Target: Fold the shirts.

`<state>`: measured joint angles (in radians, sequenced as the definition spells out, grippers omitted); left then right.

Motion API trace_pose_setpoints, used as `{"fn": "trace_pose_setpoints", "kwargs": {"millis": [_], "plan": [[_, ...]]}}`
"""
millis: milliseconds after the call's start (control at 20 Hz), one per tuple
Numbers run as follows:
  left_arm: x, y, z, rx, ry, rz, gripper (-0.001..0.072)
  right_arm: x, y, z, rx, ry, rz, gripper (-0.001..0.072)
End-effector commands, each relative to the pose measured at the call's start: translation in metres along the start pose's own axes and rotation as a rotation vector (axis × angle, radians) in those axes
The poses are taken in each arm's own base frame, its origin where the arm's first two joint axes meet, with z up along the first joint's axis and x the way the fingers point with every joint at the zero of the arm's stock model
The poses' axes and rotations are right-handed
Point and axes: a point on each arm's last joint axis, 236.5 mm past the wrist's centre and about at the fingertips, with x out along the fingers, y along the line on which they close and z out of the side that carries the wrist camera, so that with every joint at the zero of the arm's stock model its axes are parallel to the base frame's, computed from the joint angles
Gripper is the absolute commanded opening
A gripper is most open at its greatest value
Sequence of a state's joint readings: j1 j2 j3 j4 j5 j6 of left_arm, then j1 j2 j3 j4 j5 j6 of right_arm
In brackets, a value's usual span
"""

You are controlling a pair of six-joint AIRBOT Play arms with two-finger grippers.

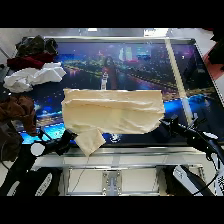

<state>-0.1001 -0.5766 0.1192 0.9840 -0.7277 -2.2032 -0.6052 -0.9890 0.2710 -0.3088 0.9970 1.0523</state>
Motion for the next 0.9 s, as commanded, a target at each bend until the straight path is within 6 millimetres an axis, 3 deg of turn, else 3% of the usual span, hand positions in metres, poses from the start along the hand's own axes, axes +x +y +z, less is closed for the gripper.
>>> {"fn": "trace_pose_setpoints", "kwargs": {"millis": [0,50,100,150,300,500,700,850], "plan": [[0.013,-0.001,-0.005,-0.003,0.047,-0.005,0.0451,0.000,0.007,0.003,0.013,-0.011,0.030,0.0029],[0.014,-0.001,-0.004,-0.007,0.041,-0.008,0.0299,0.000,0.009,0.002,0.015,-0.008,0.037,0.0029],[0.014,-0.004,0.000,0.000,0.028,-0.015,0.0100,0.000,0.010,0.000,0.017,-0.002,0.044,0.0028],[0.013,-0.008,0.003,0.012,0.017,-0.026,0.0017,0.000,0.012,-0.001,0.017,0.005,0.049,0.0028],[-0.001,-0.047,0.017,0.133,-0.027,-0.097,0.0017,-0.005,0.021,-0.002,-0.007,-0.002,0.070,0.0028],[-0.053,-0.139,0.042,0.344,-0.138,-0.253,0.0017,-0.025,0.044,0.000,-0.153,-0.004,0.027,0.0026],[-0.104,-0.195,0.081,0.544,-0.349,-0.273,0.0015,-0.065,0.075,0.048,-0.397,-0.142,-0.136,0.0025],[-0.112,-0.229,0.105,0.687,-0.397,-0.223,0.0015,-0.080,0.111,0.083,-0.516,-0.270,-0.155,0.0024]]}}
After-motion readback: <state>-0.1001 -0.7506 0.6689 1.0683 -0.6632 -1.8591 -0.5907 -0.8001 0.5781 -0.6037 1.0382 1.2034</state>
